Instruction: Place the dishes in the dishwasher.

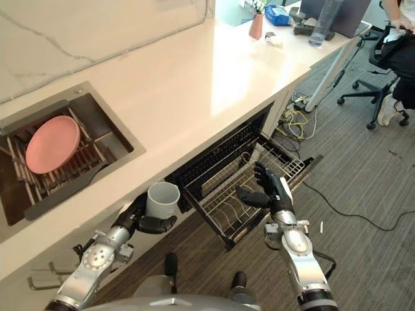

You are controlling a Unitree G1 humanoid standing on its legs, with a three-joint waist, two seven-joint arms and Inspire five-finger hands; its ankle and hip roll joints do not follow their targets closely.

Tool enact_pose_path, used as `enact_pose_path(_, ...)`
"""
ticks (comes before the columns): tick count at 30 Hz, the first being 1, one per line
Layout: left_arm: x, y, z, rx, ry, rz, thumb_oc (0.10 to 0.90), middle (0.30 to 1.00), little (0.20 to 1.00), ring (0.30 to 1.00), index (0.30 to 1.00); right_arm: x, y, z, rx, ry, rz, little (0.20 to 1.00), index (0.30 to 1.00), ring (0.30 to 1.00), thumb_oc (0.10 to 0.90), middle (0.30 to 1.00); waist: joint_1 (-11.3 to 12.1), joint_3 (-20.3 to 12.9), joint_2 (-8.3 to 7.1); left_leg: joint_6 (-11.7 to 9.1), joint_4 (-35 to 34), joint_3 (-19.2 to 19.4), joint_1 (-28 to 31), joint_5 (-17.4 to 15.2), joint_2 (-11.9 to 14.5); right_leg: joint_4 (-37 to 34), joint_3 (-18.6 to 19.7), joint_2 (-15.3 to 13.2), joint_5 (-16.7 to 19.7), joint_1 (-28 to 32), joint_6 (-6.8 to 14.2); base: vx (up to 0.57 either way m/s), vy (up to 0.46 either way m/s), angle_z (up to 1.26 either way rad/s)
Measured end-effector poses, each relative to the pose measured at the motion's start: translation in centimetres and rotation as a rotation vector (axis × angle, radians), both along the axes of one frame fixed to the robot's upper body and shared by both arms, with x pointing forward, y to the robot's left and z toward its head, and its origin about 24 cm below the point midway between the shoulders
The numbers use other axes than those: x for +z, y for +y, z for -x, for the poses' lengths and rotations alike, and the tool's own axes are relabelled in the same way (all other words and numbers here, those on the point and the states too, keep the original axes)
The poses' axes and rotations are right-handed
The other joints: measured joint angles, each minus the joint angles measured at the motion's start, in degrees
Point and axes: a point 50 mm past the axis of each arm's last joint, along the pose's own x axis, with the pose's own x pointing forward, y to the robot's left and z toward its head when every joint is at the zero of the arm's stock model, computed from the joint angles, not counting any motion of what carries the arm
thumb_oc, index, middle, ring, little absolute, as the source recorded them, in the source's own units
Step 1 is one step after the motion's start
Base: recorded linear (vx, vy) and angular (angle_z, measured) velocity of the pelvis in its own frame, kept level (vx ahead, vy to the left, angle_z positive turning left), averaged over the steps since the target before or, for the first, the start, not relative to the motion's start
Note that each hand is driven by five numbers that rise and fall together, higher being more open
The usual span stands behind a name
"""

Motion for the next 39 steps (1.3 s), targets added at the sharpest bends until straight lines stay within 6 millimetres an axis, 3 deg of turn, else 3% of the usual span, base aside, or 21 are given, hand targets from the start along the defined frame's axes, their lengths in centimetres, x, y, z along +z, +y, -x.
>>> enact_pose_path(6, 0.0, 0.0, -0.1, 0.027, 0.011, 0.049, 0.400, 0.300, 0.300, 0.300, 0.300, 1.1, 0.9, -0.3, 0.036, -0.047, -0.108, 0.900, 0.900, 0.900, 0.800, 0.900, -0.80, -0.20, 0.09, -0.33, -0.02, 0.73, 0.68, -0.20, 0.73, 0.03, 0.87, 0.55, -0.07, 0.12, -0.13, 0.04, -0.053, -0.09)
enact_pose_path(14, -0.2, -0.1, -0.4, 0.057, 0.048, 0.095, 0.400, 0.300, 0.300, 0.300, 0.300, 2.4, 4.4, -0.3, 0.171, -0.088, -0.389, 0.900, 0.900, 0.900, 0.800, 0.900, -1.99, -1.08, 0.62, -0.84, -0.18, 1.79, 1.82, -0.73, 1.66, -0.12, 2.01, 1.30, -0.23, 0.58, -0.28, 0.02, -0.038, -0.08)
enact_pose_path(21, 0.6, -2.8, -2.3, -0.037, 0.014, 0.072, 0.400, 0.300, 0.300, 0.300, 0.300, 2.6, 6.6, 0.0, 0.254, -0.055, -0.540, 0.900, 0.900, 0.900, 0.800, 0.900, -3.35, -1.89, 1.44, -0.76, -0.09, 1.99, 1.88, -0.42, 1.70, -0.11, 2.22, 1.30, -0.07, 0.50, -0.50, 0.00, -0.002, 0.00)
enact_pose_path(24, 1.5, -4.5, -3.6, -0.101, -0.030, 0.064, 0.400, 0.300, 0.300, 0.300, 0.300, 2.9, 7.8, 0.0, 0.303, -0.050, -0.560, 0.900, 0.900, 0.900, 0.800, 0.900, -3.73, -2.05, 1.69, -0.82, -0.10, 2.13, 1.88, -0.40, 1.72, -0.10, 2.37, 1.34, -0.04, 0.41, -0.53, 0.00, -0.001, -0.04)
enact_pose_path(29, 5.6, -7.3, -6.9, -0.206, -0.226, 0.021, 0.400, 0.300, 0.300, 0.300, 0.300, 5.0, 7.8, -1.5, 0.305, -0.124, -0.527, 0.900, 0.900, 0.900, 0.800, 0.900, -4.69, -2.64, 2.11, -0.82, -0.28, 2.43, 1.98, -0.40, 1.76, -0.05, 2.67, 1.38, 0.10, 0.38, -0.62, 0.01, 0.001, -0.02)
enact_pose_path(34, 8.9, -7.9, -8.8, -0.179, -0.417, -0.038, 0.400, 0.300, 0.300, 0.300, 0.300, 6.4, 7.7, -1.6, 0.260, -0.202, -0.539, 0.900, 0.900, 0.900, 0.800, 0.900, -6.56, -4.15, 3.19, -0.96, -0.33, 2.77, 2.00, -0.55, 1.75, 0.05, 2.89, 1.39, 0.07, 0.18, -0.61, 0.01, 0.004, -0.02)
enact_pose_path(39, 9.5, -8.1, -8.9, -0.168, -0.458, -0.025, 0.400, 0.300, 0.300, 0.300, 0.300, 6.9, 7.5, -1.4, 0.223, -0.236, -0.542, 0.900, 0.900, 0.900, 0.800, 0.900, -6.86, -6.11, 3.40, -1.10, -0.10, 3.54, 2.12, -0.67, 1.75, 0.09, 3.67, 1.40, 0.06, -0.33, -0.63, 0.01, 0.011, -0.09)
